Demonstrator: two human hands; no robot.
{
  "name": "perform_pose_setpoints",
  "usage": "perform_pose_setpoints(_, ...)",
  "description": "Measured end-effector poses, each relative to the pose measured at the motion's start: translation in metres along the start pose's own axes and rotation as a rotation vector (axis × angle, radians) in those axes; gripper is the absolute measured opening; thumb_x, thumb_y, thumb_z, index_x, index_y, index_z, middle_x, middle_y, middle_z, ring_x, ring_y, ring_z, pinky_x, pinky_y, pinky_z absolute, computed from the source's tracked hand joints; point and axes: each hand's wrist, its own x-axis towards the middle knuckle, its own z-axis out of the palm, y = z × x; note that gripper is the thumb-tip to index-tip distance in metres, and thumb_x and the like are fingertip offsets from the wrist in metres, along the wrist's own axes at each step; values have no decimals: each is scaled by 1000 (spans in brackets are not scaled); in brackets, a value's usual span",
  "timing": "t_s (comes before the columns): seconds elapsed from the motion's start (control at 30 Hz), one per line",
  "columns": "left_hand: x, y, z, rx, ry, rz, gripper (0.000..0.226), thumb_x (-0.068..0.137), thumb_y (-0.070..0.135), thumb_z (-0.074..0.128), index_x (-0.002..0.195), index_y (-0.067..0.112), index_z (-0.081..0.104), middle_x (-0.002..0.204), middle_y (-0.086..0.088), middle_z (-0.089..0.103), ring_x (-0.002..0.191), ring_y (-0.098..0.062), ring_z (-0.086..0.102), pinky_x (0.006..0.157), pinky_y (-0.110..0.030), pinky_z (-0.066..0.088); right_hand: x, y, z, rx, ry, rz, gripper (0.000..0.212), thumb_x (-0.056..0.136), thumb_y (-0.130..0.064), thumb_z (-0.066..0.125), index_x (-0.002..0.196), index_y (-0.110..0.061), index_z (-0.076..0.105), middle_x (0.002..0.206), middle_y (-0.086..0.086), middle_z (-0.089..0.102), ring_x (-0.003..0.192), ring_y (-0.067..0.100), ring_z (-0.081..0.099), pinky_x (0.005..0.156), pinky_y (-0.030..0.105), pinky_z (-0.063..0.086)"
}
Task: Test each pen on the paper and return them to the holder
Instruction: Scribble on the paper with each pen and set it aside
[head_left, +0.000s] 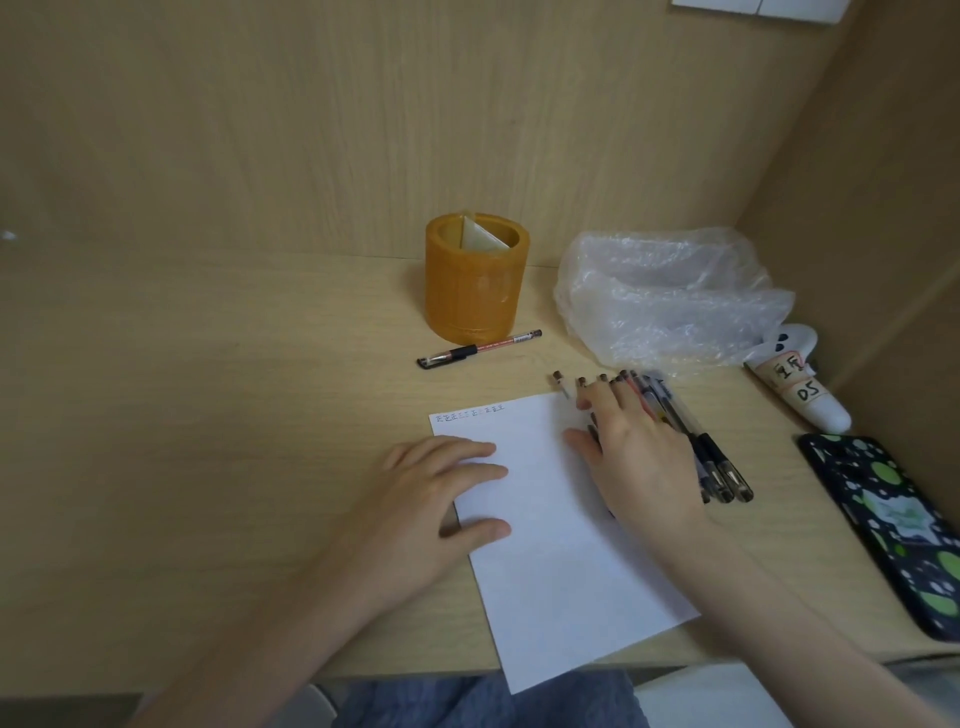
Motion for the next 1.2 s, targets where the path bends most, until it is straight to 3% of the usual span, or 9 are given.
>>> perform_pose_setpoints(0.2, -2, -1, 1, -6, 1, -2, 62, 74, 71, 30, 126, 42, 49, 130, 34, 28, 117, 20, 9, 99, -8, 4, 8, -10, -9, -12, -89, 5, 20, 95, -18, 46, 111, -9, 53, 108, 8, 62, 94, 30, 62, 62, 30, 35)
perform_pose_setpoints(0.33, -1, -1, 1, 20, -20, -16, 67, 71, 74, 23, 128, 45, 44, 130, 37, 21, 117, 20, 5, 101, -13, 3, 14, -27, -11, 68, -117, -28, 20, 95, -19, 50, 111, -7, 54, 105, 8, 63, 92, 28, 62, 57, 28, 37)
perform_pose_setpoints(0.5, -5, -2, 2, -4, 21, 2, 63, 75, 72, 29, 125, 42, 49, 132, 34, 29, 117, 23, 7, 100, -11, 7, 1, -13, 1, -61, -74, 40, 29, 99, -27, 43, 124, -11, 43, 125, 6, 51, 101, 29, 62, 62, 29, 33)
perform_pose_setpoints(0.63, -6, -4, 3, -13, 52, 6, 62, 74, 73, 30, 124, 42, 50, 131, 35, 29, 118, 23, 9, 101, -9, 6, -2, 6, 4, -147, 0, 16, 33, 96, -30, 51, 123, -10, 48, 120, 6, 54, 88, 30, 67, 48, 30, 27)
perform_pose_setpoints(0.8, -6, -8, 5, -22, 61, -4, 60, 75, 71, 33, 123, 41, 52, 134, 32, 35, 122, 17, 17, 102, -13, 9, 5, 24, 5, -82, 61, -39, 13, 84, -20, 68, 91, -9, 64, 93, 7, 64, 72, 32, 66, 50, 36, 44)
perform_pose_setpoints(0.97, -4, -10, 5, -40, 92, 14, 57, 73, 71, 33, 119, 44, 53, 128, 38, 32, 125, 16, 17, 101, -11, 4, 13, 15, -2, 37, 93, -53, 16, 90, -25, 62, 93, -11, 67, 96, 5, 63, 87, 31, 62, 61, 36, 45)
perform_pose_setpoints(1.1, 10, -13, -6, -196, 206, -46, 41, 74, 62, 48, 107, 42, 62, 124, 30, 46, 122, 4, 35, 106, -27, 21, 22, -11, -6, 272, 99, -87, 19, 93, -29, 58, 92, -12, 67, 92, 0, 61, 82, 24, 59, 62, 32, 38)
perform_pose_setpoints(1.2, 38, -26, -21, -170, 305, -115, 25, 83, 35, 63, 107, 29, 65, 117, 13, 57, 113, -8, 48, 99, -27, 34, 20, -26, -2, 392, 37, -83, 17, 93, -28, 57, 92, -13, 66, 90, -2, 64, 75, 17, 54, 62, 29, 39)
